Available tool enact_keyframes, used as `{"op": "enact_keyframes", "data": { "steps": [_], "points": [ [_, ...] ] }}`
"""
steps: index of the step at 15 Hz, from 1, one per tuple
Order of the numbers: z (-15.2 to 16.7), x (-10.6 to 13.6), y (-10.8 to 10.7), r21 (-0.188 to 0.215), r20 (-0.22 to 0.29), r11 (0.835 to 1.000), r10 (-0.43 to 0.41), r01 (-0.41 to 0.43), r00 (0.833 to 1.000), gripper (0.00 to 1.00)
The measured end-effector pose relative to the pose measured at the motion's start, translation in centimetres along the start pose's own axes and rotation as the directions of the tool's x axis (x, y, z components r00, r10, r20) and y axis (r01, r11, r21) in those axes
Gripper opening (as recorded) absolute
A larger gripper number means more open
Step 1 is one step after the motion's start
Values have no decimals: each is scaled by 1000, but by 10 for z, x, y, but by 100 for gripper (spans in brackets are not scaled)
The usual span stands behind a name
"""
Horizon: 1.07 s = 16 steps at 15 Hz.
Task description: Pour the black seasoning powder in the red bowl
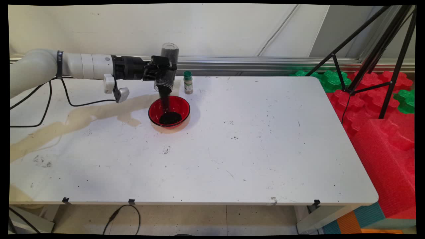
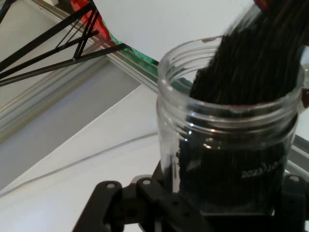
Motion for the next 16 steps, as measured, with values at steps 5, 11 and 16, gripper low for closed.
{"op": "enact_keyframes", "data": {
  "steps": [5, 11, 16],
  "points": [
    [0, 1, 0, 1, 1, 1000, 8, -8, 1000, 0],
    [-1, 3, -1, -1, 2, 1000, 4, -4, 1000, 0],
    [-3, 4, 0, -7, 0, 999, -31, 31, 1000, 0]
  ]
}}
